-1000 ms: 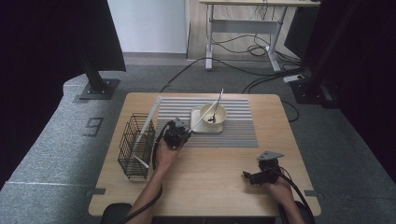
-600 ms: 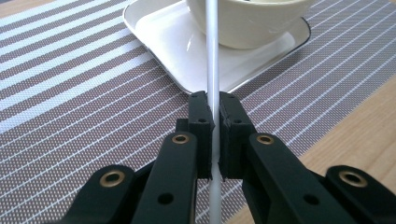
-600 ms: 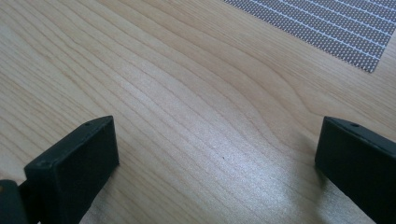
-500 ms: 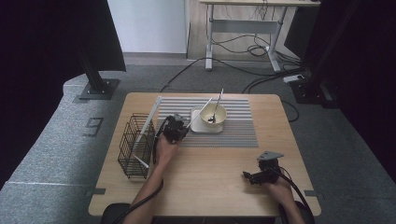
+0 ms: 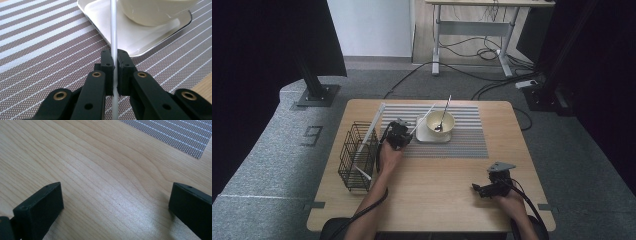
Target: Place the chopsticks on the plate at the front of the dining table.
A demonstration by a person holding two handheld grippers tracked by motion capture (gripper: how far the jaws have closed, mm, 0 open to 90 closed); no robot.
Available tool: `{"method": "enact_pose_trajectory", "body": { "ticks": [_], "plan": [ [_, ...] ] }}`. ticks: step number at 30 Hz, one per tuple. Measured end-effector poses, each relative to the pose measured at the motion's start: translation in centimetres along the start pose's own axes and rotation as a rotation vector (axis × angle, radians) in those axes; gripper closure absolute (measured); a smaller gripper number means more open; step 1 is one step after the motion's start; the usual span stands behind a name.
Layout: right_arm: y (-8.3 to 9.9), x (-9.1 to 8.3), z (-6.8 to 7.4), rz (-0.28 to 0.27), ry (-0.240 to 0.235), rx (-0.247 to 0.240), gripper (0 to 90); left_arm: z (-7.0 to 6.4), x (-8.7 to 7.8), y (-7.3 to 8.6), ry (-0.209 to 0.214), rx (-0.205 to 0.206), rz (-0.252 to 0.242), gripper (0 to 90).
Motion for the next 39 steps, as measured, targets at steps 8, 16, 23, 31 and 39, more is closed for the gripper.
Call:
{"method": "enact_pose_trajectory", "body": {
  "ticks": [8, 16, 23, 31, 39],
  "plan": [
    [0.0, 0.0, 0.0, -0.001, 0.0, -0.001, 0.0, -0.1, 1.4, 0.1, 0.0, 0.003, 0.027, 84.7],
    [0.0, 0.0, 0.0, -0.001, 0.0, -0.001, 0.0, -0.2, 2.3, 0.6, 0.015, -0.012, 0.039, 84.5],
    [0.0, 0.0, 0.0, 0.001, 0.0, -0.001, 0.0, -0.6, 2.7, 0.8, 0.04, -0.026, 0.031, 84.1],
    [0.0, 0.0, 0.0, -0.001, 0.0, 0.0, 0.0, -0.8, 2.2, 0.7, 0.072, -0.024, -0.001, 70.8],
    [0.0, 0.0, 0.0, 0.001, 0.0, -0.001, 0.0, -0.5, 0.6, 0.6, 0.085, -0.01, -0.047, 49.1]
  ]
}}
Point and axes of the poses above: each handheld gripper's, and its own axes: x roughly forward along the jaws, y roughly out of its underside, z roughly to its left, the point moved 7 cm from there along x, roughly forward along the jaws, and after that the axes turned 1 degree about -x, right-handed, at the moved point
